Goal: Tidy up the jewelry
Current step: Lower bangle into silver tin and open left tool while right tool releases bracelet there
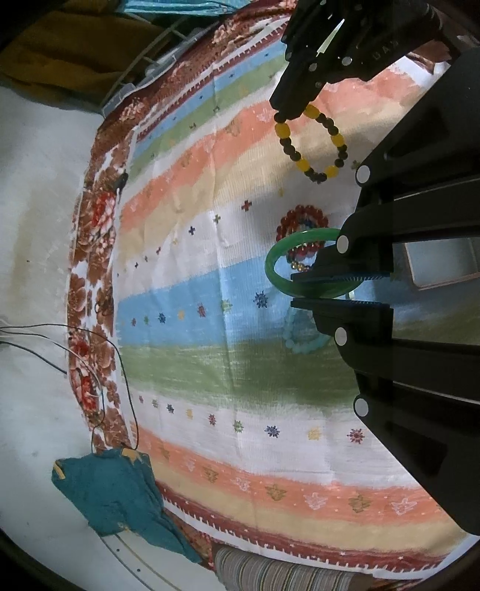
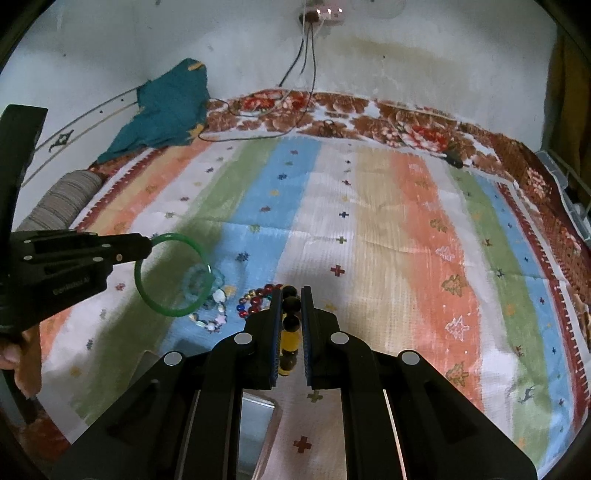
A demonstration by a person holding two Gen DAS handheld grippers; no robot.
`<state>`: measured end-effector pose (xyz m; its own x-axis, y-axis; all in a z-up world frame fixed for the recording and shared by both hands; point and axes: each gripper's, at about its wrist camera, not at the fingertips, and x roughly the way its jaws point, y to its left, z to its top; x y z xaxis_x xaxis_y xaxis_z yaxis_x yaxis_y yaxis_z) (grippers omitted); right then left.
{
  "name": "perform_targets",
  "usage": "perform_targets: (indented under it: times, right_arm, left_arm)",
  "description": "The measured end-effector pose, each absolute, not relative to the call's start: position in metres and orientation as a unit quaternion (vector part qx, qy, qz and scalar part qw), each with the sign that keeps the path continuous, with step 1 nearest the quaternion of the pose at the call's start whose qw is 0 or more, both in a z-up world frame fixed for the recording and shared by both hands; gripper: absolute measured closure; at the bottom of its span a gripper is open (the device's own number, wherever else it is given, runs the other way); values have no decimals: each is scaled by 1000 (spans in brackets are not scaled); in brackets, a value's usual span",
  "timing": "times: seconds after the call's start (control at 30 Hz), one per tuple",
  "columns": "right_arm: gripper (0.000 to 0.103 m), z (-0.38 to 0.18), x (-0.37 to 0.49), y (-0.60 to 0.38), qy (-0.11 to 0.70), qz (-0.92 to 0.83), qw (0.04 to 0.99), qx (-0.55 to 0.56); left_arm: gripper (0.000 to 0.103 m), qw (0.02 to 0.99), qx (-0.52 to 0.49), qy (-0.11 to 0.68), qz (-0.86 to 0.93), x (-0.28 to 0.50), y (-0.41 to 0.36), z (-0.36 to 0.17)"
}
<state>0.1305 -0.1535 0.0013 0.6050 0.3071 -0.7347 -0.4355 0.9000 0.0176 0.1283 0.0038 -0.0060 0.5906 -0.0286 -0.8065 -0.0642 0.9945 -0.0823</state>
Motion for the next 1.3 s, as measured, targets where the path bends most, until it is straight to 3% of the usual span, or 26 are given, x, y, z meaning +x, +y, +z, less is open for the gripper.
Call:
perform_targets:
  times: [1.3]
  right_arm:
    - [92,17,53,-157,370,244,893,-80]
  left_arm:
    - [96,908,-53,416,-27,39,-23,14]
